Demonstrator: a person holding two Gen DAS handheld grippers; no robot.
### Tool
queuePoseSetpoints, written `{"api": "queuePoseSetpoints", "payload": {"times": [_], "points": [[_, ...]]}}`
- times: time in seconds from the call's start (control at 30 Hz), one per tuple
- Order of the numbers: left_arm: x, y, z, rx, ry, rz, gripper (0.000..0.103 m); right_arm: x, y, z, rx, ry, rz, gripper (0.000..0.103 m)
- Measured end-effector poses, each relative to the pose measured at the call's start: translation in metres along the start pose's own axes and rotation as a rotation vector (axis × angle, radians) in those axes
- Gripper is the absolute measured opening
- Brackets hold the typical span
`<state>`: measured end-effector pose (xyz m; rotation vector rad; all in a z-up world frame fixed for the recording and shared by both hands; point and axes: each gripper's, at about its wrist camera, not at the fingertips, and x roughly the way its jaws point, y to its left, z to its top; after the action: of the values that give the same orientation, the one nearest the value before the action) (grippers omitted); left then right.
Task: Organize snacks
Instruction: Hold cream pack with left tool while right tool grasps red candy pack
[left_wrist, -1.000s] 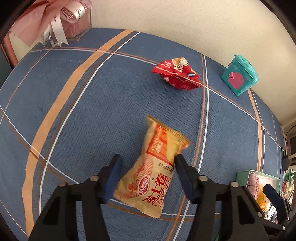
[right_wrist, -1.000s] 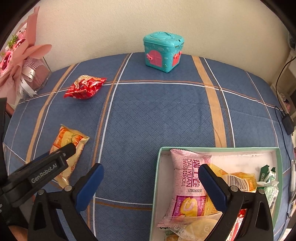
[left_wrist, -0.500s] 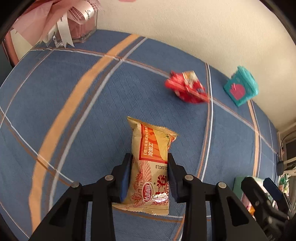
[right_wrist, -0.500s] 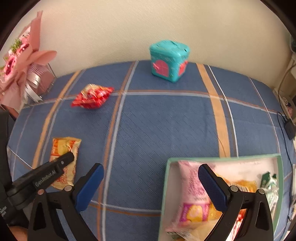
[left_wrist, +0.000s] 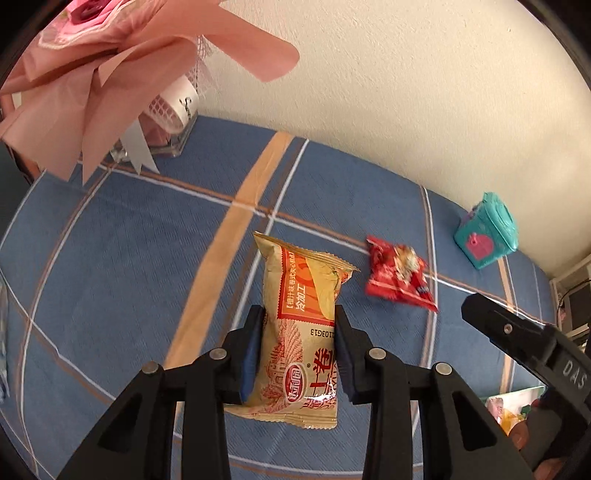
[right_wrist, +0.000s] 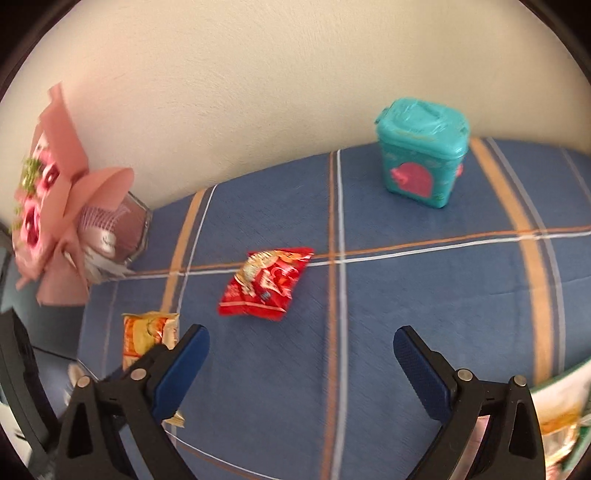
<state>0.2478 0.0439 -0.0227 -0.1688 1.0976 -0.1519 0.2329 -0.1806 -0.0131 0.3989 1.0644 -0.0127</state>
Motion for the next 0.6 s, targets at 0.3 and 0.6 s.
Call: {"api": "queuePoseSetpoints", "payload": {"times": [0.3,0.6], "points": [[0.029,0.015,0.012,0.014,0.028,-0.006,0.038,0.04,0.017,0.016,-0.01,0.02,-0.05,0.098],[0.045,0.027,0.013,0.02,0.025,0.005,0.038,0.072,0.029,0.025,-0.054,0.029,-0.107,0.097]]}}
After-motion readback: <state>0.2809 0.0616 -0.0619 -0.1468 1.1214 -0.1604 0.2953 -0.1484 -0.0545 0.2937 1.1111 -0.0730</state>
